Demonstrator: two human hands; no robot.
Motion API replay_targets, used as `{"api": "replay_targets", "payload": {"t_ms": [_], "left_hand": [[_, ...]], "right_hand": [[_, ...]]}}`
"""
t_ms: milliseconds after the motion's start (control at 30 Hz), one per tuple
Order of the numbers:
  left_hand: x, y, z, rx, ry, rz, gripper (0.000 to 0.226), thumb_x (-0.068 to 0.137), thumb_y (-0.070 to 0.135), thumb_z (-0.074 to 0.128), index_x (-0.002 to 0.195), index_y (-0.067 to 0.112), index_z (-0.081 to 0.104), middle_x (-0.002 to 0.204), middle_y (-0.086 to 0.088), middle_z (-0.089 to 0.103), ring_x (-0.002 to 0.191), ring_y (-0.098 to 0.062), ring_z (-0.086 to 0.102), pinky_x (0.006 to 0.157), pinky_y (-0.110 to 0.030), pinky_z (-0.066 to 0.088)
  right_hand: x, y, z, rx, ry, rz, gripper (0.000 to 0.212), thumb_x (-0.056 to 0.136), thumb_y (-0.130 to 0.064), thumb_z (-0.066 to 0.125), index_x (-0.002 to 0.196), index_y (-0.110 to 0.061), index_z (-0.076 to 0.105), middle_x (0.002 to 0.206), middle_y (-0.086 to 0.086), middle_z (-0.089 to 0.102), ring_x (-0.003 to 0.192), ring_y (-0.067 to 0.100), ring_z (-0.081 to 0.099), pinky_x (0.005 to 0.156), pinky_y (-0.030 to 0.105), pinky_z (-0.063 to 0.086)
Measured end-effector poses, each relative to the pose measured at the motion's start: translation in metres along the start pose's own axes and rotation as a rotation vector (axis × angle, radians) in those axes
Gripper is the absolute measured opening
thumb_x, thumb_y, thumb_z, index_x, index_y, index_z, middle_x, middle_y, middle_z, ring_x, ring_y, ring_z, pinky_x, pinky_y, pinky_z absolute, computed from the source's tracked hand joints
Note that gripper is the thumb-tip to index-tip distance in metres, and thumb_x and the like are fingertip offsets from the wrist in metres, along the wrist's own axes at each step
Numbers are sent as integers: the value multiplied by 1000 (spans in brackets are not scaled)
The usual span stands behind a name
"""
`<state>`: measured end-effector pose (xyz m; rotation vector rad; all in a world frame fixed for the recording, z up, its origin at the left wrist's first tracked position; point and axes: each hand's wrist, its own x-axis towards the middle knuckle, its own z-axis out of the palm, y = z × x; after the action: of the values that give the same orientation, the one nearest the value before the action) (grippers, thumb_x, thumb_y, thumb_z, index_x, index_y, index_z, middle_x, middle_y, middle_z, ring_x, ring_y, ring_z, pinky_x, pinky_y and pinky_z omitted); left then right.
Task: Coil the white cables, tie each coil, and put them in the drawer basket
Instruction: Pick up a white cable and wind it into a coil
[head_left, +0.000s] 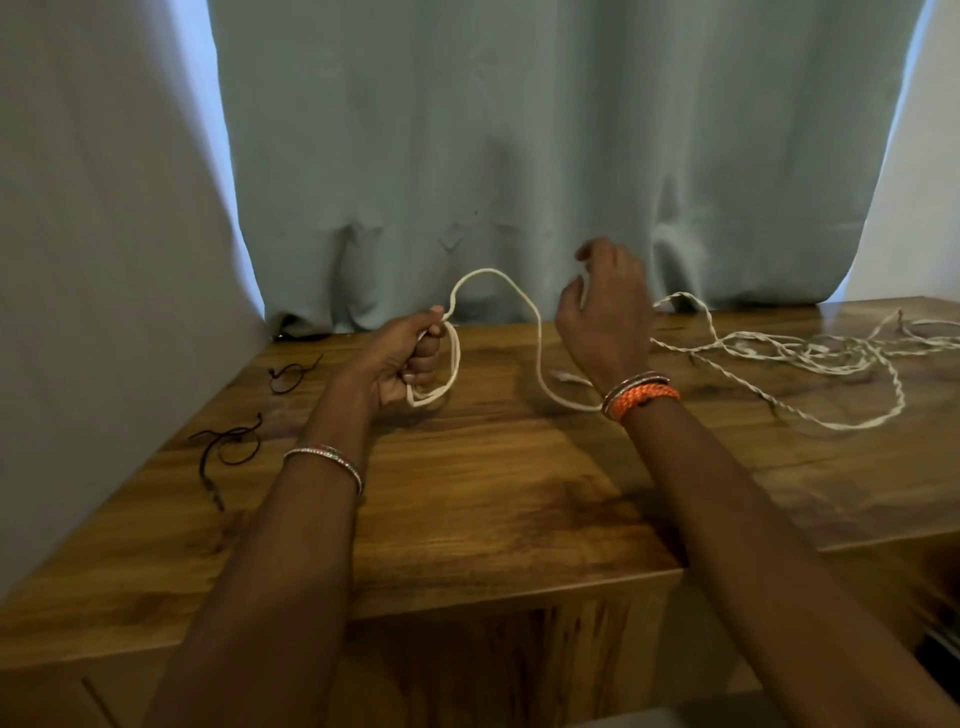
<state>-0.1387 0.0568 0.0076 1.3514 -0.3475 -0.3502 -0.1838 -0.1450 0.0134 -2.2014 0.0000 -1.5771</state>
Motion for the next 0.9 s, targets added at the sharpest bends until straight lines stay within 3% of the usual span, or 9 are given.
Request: {"api": "replay_targets", "payload": {"t_ms": [100,167,267,400,533,600,667,767,900], "left_hand": [[-5,6,11,22,-77,-11,39,101,31,29,64,18,31,29,9,21,20,-1,16,28,-6,11],[-10,9,19,48,-150,-18,40,102,30,26,64,18,31,29,10,21,20,0,16,28,-8,9],[-16,12,26,21,-252,-42,40,101,30,24,64,18,30,29,10,23,19,0,18,30,-9,7],[-21,12,27,-65,-358,-38,37,98,33,26,66,17,33,30,10,25,21,-2,12,31,-11,8],[-29,17,27,-212,-425,76,37,87,32,37,56,16,50,40,8,9,32,-7,4,28,-14,12],[-26,21,21,-313,-381,179,39,86,31,37,53,17,52,43,7,8,31,-8,4,28,-13,14],[-19,21,13,-411,-304,268,43,93,29,33,55,17,50,37,7,12,25,-9,10,28,-13,15],[-11,21,1,-628,-147,365,48,102,25,23,59,15,42,29,5,26,20,-7,24,27,-14,18],[-6,21,-16,-821,129,416,41,102,22,25,62,16,33,29,5,25,21,-8,23,26,-15,19]], "right_hand": [[-11,-22,14,-5,-176,-375,48,73,-14,46,120,-9,57,118,13,58,111,31,52,92,41,41],[-17,-31,24,23,-312,-438,48,79,-23,40,123,-11,58,125,12,57,120,28,49,101,44,32],[-19,-27,32,106,-368,-400,32,88,-27,44,107,-10,64,115,9,62,120,26,51,102,43,26],[-20,-19,27,62,-345,-351,22,89,-29,46,94,-13,62,95,2,63,100,23,56,101,43,19],[-14,-2,29,-8,-334,-218,10,92,-13,46,92,-16,56,85,4,66,85,28,61,92,39,29],[-10,12,25,13,-346,-130,13,97,-19,42,94,-15,53,78,11,66,74,35,61,74,38,44],[-8,19,21,-47,-330,-146,20,100,-27,39,99,-12,52,78,14,66,68,36,61,59,41,48],[-7,18,19,-158,-312,-227,25,100,-32,40,99,-12,54,78,10,65,66,31,60,55,36,43],[-7,17,17,-142,-269,-297,26,96,-37,48,94,-19,67,76,1,64,66,21,59,54,27,34]]}}
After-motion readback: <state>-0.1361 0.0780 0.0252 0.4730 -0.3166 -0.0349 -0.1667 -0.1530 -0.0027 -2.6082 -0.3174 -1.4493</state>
